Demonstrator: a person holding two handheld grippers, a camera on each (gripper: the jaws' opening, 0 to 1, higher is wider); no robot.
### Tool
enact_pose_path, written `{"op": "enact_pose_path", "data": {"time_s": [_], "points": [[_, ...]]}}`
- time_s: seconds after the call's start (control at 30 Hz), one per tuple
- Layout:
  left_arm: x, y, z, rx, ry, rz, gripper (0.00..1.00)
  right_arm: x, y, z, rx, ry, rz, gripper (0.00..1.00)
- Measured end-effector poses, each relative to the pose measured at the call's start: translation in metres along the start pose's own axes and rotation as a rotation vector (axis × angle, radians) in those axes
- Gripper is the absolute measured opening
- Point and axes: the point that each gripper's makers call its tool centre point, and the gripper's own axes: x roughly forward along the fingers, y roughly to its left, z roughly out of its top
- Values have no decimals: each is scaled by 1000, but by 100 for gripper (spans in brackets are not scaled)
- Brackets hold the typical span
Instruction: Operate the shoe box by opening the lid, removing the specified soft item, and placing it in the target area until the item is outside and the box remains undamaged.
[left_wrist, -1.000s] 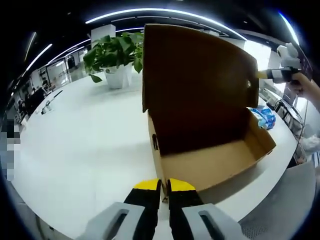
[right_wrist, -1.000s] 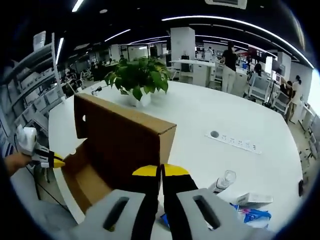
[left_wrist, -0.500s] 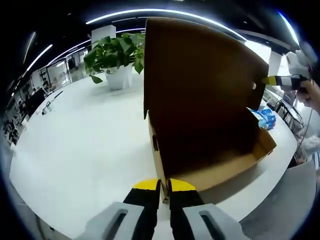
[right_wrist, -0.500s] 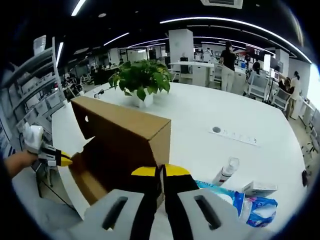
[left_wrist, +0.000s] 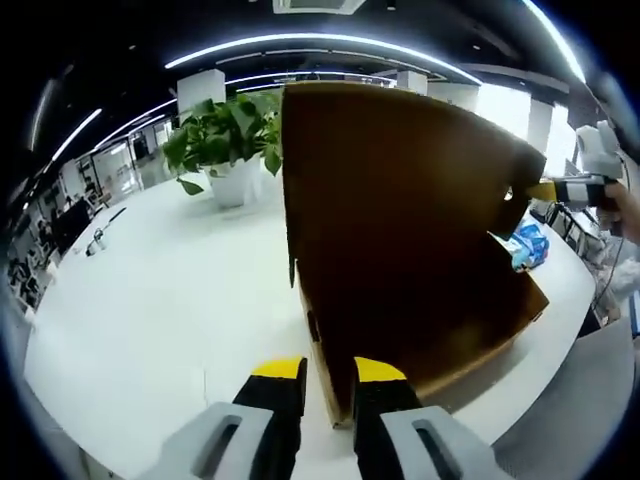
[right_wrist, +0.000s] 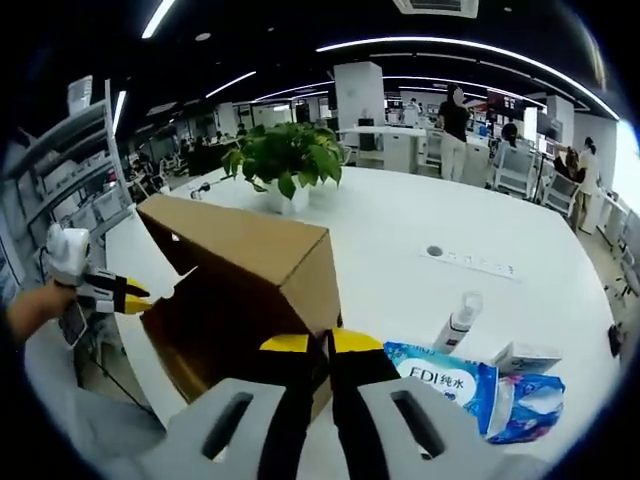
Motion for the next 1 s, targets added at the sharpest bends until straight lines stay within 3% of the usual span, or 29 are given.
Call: {"op": "enact_pose_path", "data": {"time_s": [0.4,0.57,1.0], "points": [[-22,2,52,120,-113,3,21,-10,11,-11,-38,-26,11,8],[-28,-3,65,152,-144,-5,24,-15,19,-13,-76,-27,21,9],[-28,-9,46,218,-114,-21,26,-20,29,-29,-115,-27,50,13]]}}
